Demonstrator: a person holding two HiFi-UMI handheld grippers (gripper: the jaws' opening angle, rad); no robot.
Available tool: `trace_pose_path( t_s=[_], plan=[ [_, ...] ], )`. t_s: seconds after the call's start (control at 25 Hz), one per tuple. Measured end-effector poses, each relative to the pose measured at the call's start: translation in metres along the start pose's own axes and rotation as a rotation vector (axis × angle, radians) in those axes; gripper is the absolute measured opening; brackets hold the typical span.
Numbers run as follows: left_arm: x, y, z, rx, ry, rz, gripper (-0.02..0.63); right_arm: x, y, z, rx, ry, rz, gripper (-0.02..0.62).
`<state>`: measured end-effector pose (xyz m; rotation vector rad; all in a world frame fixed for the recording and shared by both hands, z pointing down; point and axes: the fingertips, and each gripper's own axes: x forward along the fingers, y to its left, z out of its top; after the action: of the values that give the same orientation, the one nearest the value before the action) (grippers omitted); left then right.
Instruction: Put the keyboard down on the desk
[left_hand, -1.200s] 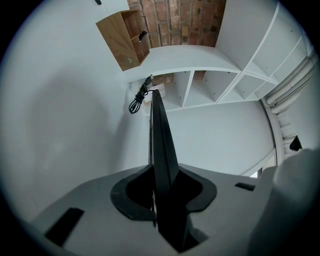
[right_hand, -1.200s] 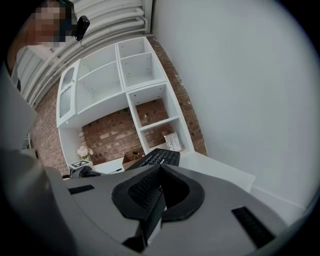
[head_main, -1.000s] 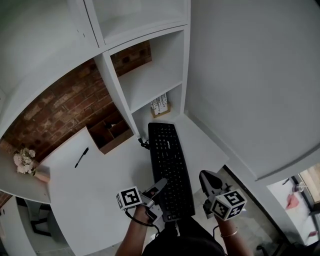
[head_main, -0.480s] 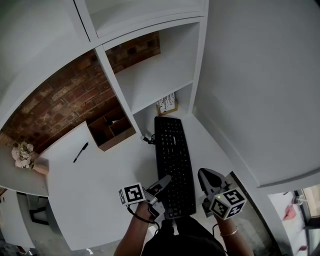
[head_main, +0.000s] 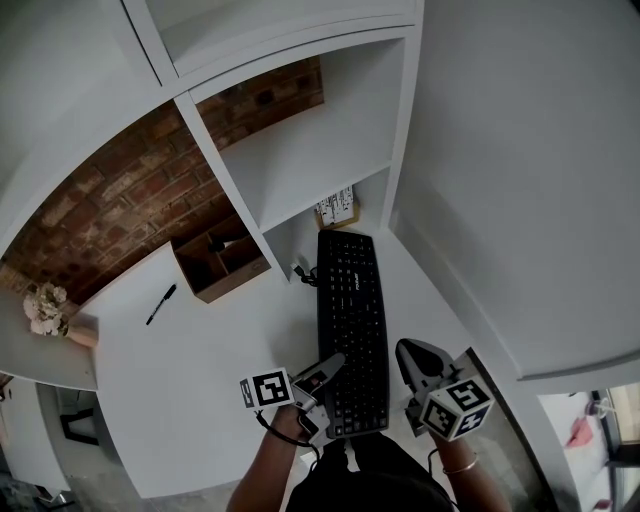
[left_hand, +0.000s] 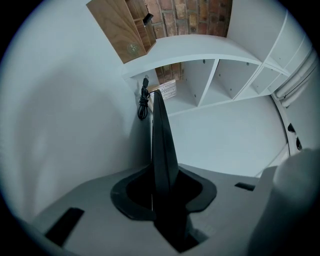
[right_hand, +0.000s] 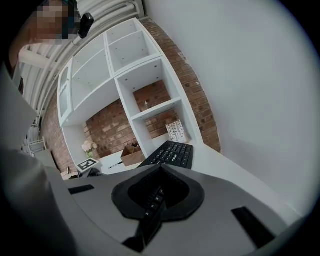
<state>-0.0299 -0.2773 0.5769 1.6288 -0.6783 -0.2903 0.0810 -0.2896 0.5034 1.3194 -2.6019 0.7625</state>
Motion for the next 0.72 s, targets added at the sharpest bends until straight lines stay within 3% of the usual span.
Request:
trace_pose_path(
  t_s=[0.72],
  plan=[
    [0.002, 0.017, 0.004, 0.121, 0.063, 0.171, 0.117, 0.01, 0.007, -0.005, -0.001, 0.017, 0.037, 0.005]
  ],
)
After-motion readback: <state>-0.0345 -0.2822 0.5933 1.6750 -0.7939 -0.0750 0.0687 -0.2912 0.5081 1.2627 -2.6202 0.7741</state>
